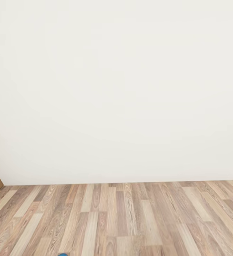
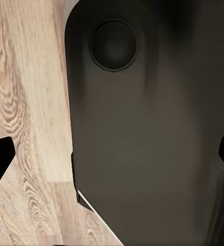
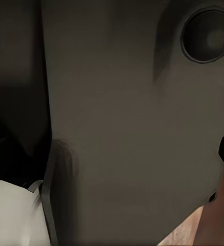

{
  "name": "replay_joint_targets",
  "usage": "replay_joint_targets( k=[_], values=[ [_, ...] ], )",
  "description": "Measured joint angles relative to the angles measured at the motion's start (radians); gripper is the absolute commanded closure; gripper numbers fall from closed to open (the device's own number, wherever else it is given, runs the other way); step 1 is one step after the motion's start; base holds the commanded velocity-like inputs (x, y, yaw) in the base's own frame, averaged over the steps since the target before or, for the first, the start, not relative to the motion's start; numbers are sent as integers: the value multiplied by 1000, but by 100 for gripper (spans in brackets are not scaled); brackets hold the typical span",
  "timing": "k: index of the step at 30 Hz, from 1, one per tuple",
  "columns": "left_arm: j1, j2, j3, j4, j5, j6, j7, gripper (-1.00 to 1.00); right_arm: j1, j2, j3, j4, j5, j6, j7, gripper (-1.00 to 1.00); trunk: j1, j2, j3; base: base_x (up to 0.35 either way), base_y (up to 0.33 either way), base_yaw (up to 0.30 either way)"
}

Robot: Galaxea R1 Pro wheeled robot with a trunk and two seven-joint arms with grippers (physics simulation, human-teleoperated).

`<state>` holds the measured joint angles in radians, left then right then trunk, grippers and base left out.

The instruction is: In the bedroom, move the book from the bed onto either nightstand, and place the two sandals side by side next to the bed.

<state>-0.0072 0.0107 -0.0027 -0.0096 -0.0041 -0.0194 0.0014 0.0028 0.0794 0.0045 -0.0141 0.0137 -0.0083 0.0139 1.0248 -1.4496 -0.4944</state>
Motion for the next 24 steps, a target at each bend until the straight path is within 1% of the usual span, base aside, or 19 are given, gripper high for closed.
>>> replay_joint_targets(
  k=[12,24],
  values=[
    [0,0,0,0,0,-1,0,-100,0,0,0,0,-1,0,0,-100,0,0,0,148,-3,0],
    [0,0,0,0,0,-11,0,-100,0,0,0,0,-1,0,0,-100,0,0,0,146,-42,0]
  ],
)
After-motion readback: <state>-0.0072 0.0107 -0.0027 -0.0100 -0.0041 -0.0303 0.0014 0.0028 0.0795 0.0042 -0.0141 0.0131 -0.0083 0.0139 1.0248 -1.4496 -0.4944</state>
